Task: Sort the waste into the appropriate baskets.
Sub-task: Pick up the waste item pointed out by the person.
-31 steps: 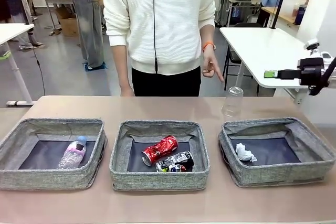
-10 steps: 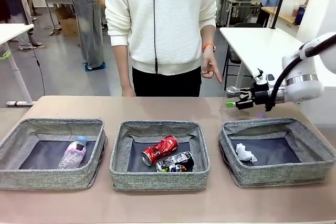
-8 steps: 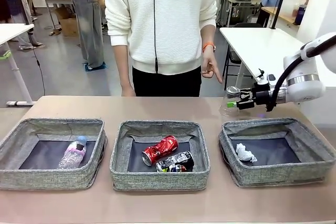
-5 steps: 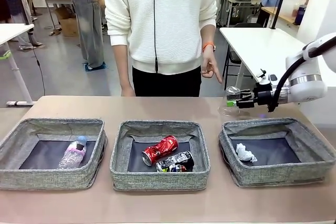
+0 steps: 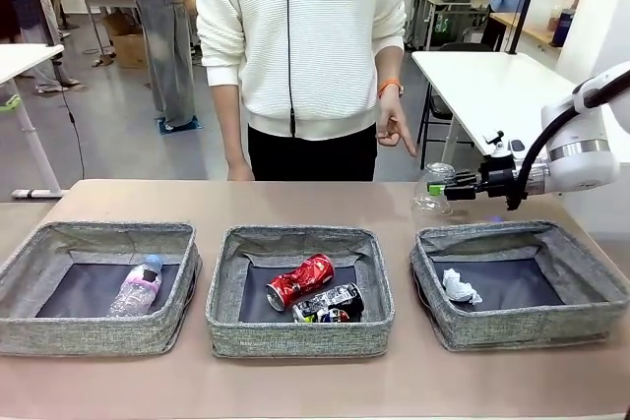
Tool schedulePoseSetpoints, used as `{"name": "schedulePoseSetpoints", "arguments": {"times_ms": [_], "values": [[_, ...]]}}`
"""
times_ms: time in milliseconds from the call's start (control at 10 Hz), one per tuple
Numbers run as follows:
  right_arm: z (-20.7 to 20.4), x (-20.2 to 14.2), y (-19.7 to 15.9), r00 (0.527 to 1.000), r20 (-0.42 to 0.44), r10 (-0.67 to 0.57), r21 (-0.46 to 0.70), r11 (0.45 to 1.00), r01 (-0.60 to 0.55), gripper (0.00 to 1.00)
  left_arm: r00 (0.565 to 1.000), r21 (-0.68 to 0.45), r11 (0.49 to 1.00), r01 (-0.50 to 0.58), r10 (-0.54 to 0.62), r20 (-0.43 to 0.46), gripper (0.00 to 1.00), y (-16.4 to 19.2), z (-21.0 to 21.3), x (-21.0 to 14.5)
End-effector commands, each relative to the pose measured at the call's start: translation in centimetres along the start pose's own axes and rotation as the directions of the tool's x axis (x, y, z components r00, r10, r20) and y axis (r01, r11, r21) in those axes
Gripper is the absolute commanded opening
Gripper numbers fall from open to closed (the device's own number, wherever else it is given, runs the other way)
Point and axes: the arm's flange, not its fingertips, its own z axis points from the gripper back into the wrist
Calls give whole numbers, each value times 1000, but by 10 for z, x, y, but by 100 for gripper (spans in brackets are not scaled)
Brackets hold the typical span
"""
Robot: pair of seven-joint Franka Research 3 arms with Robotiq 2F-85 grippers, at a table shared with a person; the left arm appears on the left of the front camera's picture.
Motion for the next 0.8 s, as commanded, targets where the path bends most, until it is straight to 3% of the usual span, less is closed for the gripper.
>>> {"name": "schedulePoseSetpoints", "arguments": {"times_ms": [0, 200, 400, 500, 600, 700], "values": [[16, 13, 5, 995, 24, -97, -31, 995, 98, 0, 1000, -16, 1000, 20, -20, -2, 100, -2, -1, 1], [41, 36, 15, 986, 47, -159, -91, 982, 163, 0, 1000, -16, 1000, 20, -20, -2, 100, -2, -1, 1], [84, 86, 50, 914, 30, -405, -125, 906, 405, 0, 1000, -16, 1000, 20, -20, -2, 100, -2, -1, 1], [105, 116, 80, 829, -24, -559, -170, 819, 548, 0, 1000, -16, 1000, 20, -20, -2, 100, -2, -1, 1], [114, 145, 113, 816, -116, -566, -223, 816, 534, 0, 1000, -16, 1000, 20, -20, -2, 100, -2, -1, 1], [115, 165, 147, 775, -270, -572, -294, 815, 499, 0, 1000, -16, 1000, 20, -20, -2, 100, -2, -1, 1]]}}
